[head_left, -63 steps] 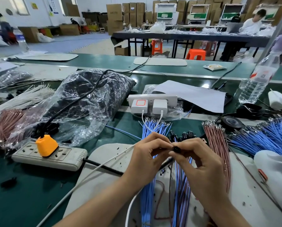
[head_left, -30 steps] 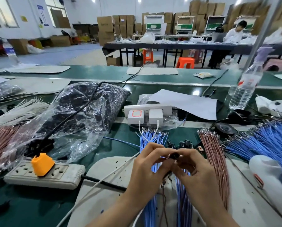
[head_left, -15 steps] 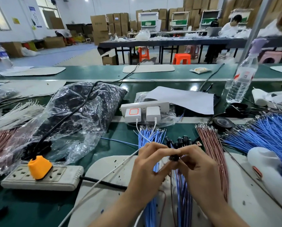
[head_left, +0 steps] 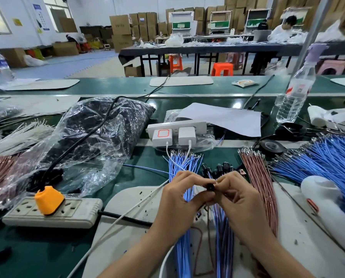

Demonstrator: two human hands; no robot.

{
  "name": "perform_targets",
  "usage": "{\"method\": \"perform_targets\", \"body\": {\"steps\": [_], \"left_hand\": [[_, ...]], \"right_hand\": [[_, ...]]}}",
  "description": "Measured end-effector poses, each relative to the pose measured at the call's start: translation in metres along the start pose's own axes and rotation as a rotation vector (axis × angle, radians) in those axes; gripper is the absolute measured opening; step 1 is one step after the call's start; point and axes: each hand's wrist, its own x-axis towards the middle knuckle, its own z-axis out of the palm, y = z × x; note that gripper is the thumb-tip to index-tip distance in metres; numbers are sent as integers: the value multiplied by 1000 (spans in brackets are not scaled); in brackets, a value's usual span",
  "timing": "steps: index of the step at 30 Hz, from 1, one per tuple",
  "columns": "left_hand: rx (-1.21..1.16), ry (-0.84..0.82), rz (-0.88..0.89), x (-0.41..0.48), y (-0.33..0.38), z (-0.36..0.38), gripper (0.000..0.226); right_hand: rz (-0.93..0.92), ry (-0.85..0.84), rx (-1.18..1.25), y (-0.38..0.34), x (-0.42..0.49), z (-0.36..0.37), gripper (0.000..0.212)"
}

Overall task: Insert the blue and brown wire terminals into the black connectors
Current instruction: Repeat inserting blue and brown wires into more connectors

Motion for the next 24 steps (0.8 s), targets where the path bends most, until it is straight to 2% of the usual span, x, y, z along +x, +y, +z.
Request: {"method": "perform_targets", "body": {"steps": [6,9,12,16,24], "left_hand": [[-32,-26,-18,-1,3,-1,29],[-21,-32,25,0,4,-3,27],[5,-21,82,-3,5,-3,23],[31,-32,102,-2,5,-2,23],[90,-50,147,1,10,-1,22]], "right_hand": [[-67,26,-67,-3,0,-2,29],[-42,26,-69,-4,0,-2,26],[1,-22,-108,-5,-1,-1,33],[62,-29,-164,-1,0,0,25],[-100,-43,-250,-6,0,-3,18]]}}
